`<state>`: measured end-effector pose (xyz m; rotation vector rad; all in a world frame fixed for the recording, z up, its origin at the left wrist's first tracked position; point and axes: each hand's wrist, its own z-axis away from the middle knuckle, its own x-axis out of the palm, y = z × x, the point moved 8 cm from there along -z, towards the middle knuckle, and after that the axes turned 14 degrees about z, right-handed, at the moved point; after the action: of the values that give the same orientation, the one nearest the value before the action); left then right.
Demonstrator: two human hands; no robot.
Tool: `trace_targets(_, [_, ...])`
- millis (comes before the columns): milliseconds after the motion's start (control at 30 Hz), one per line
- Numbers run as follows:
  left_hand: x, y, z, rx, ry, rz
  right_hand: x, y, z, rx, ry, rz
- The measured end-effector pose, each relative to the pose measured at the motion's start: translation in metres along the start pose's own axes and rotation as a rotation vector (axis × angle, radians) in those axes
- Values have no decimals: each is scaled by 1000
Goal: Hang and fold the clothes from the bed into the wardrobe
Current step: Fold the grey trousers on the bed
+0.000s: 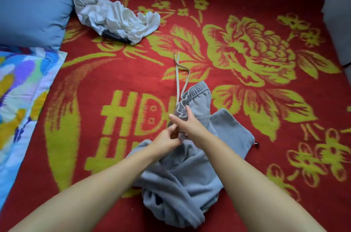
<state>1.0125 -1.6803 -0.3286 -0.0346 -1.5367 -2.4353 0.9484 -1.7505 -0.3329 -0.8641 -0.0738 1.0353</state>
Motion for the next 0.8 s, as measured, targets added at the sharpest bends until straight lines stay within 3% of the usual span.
trace_targets(100, [10,26,33,-50,-66,94,-30,-22,33,16,160,226])
trace_targets(233, [-33,115,51,326,227,-325,-57,-88,99,-216,24,510])
trace_targets(300, [-17,155,49,432,61,-631,-66,-132,137,-335,-83,737])
trace_targets(367, [11,175,45,367,-220,-1008,-85,-168,176,-376,-107,882])
trace_targets(433, [29,190,55,264,-361,-1272,-110,-197,219,-384,-45,937])
trace_targets(467, [31,198,61,216,-372,-1247,-124,-209,236,-390,2,933])
trace_targets(633, [15,247,92,194,-179,-593,-195,-254,311,-480,259,785])
trace_targets(700, [11,285,98,268,-134,-633,-216,-262,329,-485,325,785])
trace_targets(800, [8,356,117,373,49,-924,-241,-272,358,-500,445,760])
